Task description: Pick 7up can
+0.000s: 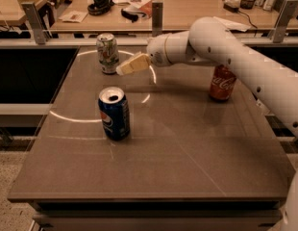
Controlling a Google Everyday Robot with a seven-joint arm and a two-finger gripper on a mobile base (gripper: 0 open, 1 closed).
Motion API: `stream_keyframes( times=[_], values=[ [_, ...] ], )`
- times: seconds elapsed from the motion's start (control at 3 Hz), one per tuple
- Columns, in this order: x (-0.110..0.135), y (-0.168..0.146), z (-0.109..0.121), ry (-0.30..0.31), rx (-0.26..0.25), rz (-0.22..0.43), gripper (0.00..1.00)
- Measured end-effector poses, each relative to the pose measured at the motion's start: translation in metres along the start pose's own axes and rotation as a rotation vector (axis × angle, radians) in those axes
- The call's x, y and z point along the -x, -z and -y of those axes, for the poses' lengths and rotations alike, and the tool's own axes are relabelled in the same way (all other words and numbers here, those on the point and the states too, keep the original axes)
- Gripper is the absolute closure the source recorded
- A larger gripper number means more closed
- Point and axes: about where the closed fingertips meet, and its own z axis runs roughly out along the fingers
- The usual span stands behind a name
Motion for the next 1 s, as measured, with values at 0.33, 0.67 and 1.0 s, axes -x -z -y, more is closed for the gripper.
stream_keyframes(
  times=[0.33, 0.67, 1.0],
  values=[
    [0.000, -0.012, -0.009, -0.013, 0.058, 0.098, 0.00],
    [0.008, -0.024, -0.012, 0.015, 0.102, 0.112, 0.00],
    [0.016, -0.038, -0.013, 0.054, 0.123, 0.063, 0.00]
  ],
)
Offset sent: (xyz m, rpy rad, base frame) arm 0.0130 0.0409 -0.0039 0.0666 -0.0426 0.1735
